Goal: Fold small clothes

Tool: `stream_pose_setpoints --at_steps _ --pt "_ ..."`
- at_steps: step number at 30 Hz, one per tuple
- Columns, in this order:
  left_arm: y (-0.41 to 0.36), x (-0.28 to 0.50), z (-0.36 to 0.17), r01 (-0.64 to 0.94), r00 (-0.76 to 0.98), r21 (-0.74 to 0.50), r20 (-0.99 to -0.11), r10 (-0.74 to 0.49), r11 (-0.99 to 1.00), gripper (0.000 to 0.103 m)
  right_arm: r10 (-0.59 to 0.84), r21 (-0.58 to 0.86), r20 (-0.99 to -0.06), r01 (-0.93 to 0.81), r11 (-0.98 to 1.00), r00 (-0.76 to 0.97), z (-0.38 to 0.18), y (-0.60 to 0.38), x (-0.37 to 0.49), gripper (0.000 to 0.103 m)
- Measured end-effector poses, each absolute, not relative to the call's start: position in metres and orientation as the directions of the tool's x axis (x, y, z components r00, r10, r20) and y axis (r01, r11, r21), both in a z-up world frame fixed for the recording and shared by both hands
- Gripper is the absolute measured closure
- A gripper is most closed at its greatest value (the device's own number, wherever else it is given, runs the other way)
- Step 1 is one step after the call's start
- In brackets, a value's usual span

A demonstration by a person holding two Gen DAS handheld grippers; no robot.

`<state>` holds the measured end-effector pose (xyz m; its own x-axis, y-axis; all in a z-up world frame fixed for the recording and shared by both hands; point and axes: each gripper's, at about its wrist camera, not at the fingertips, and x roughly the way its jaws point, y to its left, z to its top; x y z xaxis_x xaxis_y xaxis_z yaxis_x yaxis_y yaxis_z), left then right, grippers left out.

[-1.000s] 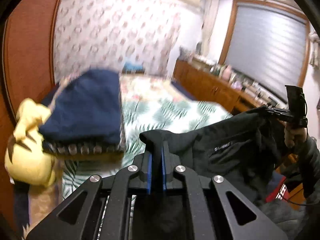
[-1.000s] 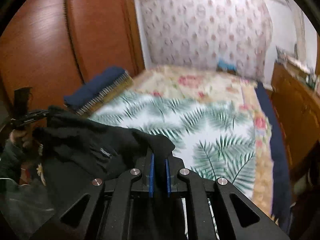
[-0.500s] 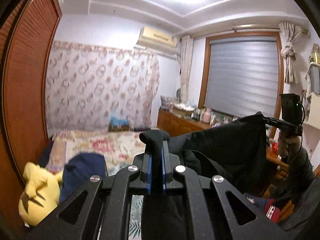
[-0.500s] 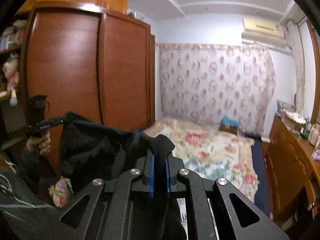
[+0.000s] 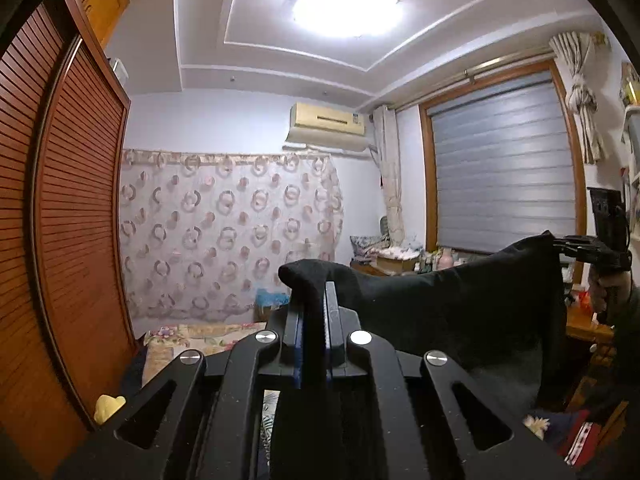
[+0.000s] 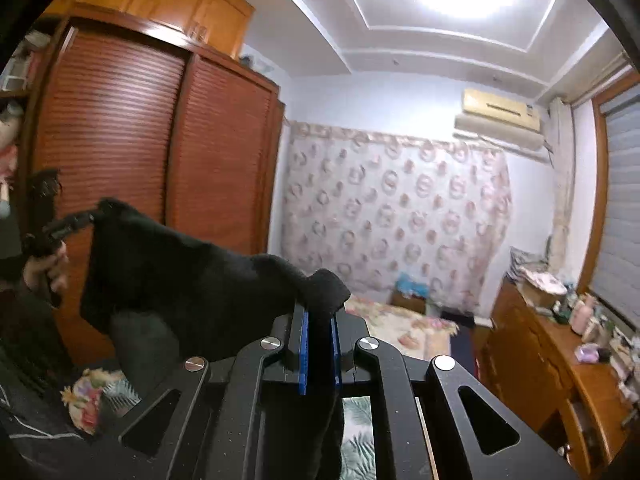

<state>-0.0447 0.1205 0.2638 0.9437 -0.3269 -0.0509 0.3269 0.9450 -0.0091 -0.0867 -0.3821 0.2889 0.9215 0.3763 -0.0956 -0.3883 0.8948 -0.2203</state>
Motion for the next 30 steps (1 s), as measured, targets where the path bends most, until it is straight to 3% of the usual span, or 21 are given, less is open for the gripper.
stream_pose_setpoints --at_steps 5,12,19,25,30 --pt "0.111 -0.02 0.25 0.325 0.941 -0.031 -0.094 -0.326 0.945 0.095 0.313 -0.236 -0.137 -0.338 0.911 0.94 0.288 -0.362 -0.09 0.095" --pt "0.103 -0.047 0.272 0.347 0.937 -0.009 -0.029 -0.347 0.938 0.095 0.301 -0.245 -0.075 -0.31 0.918 0.951 0.323 -0.341 -0.13 0.095" --pt "0.1 -0.065 0.291 0.359 0.933 0.012 0.027 -0.359 0.933 0.095 0.275 -0.274 -0.026 -0.271 0.923 0.961 0.32 -0.341 -0.163 0.095" --pt "0.09 -0.013 0.274 0.34 0.939 0.003 -0.057 -0.34 0.94 0.095 0.225 -0.278 -0.079 -0.238 0.931 0.971 0.287 -0.343 -0.107 0.095" --pt "0.072 0.059 0.221 0.319 0.934 0.008 -0.174 -0.313 0.948 0.095 0.214 -0.24 -0.199 -0.26 0.935 0.956 0.261 -0.347 -0.024 0.095"
